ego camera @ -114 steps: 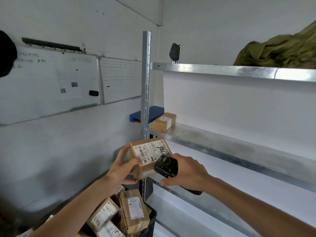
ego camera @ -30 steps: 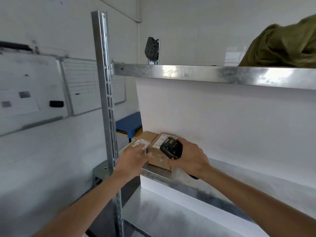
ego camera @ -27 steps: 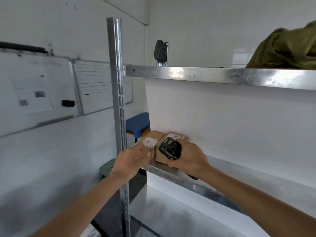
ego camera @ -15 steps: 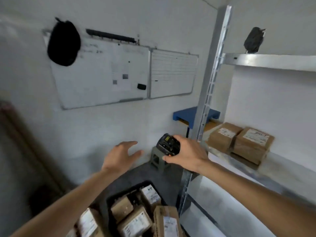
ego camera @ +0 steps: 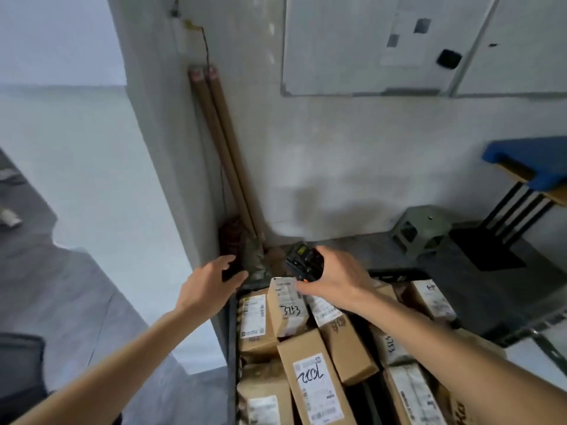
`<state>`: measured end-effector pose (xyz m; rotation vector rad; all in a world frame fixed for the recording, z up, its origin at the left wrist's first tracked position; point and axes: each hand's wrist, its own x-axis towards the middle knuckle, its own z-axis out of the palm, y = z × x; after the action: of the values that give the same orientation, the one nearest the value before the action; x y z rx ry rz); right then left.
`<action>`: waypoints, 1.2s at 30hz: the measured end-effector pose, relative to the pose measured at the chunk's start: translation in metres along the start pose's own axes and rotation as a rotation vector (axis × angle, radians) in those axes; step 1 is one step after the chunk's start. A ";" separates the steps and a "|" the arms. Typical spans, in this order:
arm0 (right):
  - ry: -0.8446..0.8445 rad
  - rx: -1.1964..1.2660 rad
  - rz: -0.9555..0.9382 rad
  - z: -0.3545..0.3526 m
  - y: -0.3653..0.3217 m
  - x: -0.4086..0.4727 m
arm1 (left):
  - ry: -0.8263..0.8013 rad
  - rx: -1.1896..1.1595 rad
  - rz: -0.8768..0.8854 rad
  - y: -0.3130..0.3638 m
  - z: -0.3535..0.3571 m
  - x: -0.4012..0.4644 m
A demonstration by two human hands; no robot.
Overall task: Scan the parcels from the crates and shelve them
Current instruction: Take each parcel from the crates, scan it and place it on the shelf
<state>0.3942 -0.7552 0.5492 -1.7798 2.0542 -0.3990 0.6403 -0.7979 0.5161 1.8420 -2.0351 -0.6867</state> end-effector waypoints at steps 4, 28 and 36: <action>-0.056 -0.002 0.068 0.062 0.022 0.019 | -0.061 -0.036 -0.060 -0.050 0.050 0.008; -0.254 0.227 0.250 0.165 0.108 0.068 | -0.258 -0.374 -0.147 -0.053 0.219 0.053; -0.172 0.333 0.216 0.147 0.090 0.048 | -0.196 -0.495 -0.096 -0.052 0.190 0.040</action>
<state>0.3787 -0.7832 0.3731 -1.3357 1.9051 -0.4736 0.5784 -0.8136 0.3253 1.6326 -1.6827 -1.3071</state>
